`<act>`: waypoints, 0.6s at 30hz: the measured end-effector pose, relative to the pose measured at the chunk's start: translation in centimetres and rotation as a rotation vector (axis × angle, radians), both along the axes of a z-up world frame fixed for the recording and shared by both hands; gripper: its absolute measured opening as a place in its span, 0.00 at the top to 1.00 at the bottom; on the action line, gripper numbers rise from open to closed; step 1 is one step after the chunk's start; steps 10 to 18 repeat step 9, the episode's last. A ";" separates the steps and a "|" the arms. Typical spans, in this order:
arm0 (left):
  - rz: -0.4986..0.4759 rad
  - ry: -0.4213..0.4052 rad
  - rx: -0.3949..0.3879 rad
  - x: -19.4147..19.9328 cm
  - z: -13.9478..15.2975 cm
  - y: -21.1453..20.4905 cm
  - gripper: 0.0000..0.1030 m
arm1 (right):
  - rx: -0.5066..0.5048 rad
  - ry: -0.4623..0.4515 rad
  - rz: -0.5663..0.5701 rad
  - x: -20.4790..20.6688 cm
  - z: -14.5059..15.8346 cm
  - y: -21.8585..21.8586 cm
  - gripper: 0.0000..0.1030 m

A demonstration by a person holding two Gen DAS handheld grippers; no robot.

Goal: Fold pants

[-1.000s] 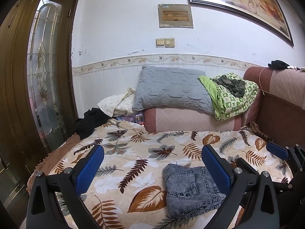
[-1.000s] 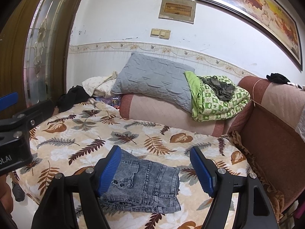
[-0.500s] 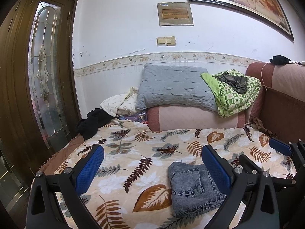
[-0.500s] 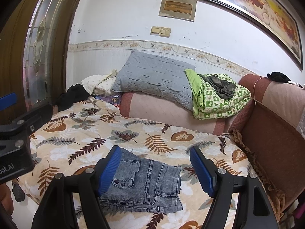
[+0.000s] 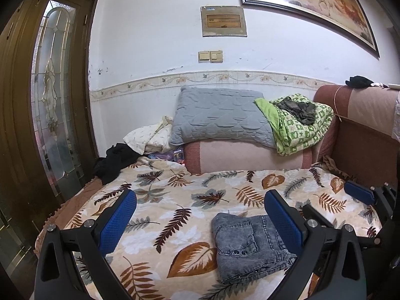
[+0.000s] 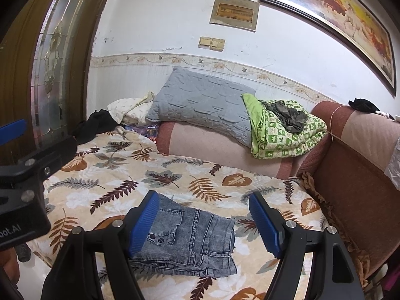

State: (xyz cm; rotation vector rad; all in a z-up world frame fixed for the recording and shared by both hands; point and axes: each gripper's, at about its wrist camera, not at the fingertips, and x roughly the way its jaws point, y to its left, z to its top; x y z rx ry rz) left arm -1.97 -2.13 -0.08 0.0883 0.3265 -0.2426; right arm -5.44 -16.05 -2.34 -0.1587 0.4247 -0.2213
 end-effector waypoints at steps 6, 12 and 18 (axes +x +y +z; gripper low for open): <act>-0.019 0.027 -0.024 0.9 -0.2 -0.2 0.01 | 0.007 0.018 0.003 0.6 -0.5 -0.3 0.25; -0.028 0.046 -0.030 1.5 -0.6 -0.5 0.01 | 0.024 0.029 -0.002 1.0 -1.0 -0.8 0.25; -0.028 0.046 -0.030 1.5 -0.6 -0.5 0.01 | 0.024 0.029 -0.002 1.0 -1.0 -0.8 0.25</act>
